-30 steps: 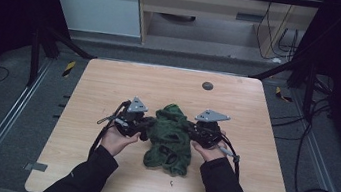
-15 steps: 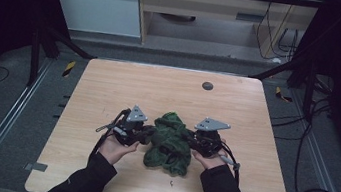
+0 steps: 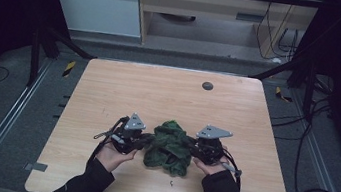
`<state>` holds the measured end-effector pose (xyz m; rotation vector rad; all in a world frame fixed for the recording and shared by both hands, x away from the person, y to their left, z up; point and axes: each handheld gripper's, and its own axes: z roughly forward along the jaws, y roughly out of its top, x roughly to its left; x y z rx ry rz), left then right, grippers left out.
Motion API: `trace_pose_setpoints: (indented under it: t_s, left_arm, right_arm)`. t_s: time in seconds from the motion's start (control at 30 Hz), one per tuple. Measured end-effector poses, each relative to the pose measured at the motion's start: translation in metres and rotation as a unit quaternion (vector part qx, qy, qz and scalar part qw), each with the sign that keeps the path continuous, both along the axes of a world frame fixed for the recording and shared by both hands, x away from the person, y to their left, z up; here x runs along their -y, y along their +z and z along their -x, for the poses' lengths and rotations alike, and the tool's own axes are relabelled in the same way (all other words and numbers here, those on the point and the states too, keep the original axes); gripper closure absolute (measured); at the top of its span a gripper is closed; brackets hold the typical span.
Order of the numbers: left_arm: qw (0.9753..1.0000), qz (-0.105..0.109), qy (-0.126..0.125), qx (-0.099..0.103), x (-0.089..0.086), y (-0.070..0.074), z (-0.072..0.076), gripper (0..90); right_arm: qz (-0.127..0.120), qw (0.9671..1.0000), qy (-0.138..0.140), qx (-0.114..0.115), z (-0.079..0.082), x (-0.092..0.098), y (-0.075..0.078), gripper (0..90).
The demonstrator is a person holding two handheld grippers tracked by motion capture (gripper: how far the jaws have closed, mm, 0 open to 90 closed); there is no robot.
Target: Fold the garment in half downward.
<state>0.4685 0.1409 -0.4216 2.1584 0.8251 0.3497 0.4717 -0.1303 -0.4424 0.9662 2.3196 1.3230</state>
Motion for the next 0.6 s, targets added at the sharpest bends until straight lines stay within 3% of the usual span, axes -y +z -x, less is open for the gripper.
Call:
trace_pose_setpoints:
  t_s: [0.33, 0.6]
  left_arm:
    - [0.9999, -0.006, -0.01, -0.008, 0.003, -0.007, 0.008, 83.1]
    - [0.9998, -0.003, -0.015, -0.016, -0.005, -0.012, 0.018, 83.1]
  right_arm:
    - [0.001, 0.9999, 0.007, -0.009, 0.009, 0.003, -0.006, 79.7]
    - [0.011, 0.9998, 0.013, -0.012, 0.015, 0.001, -0.012, 78.8]
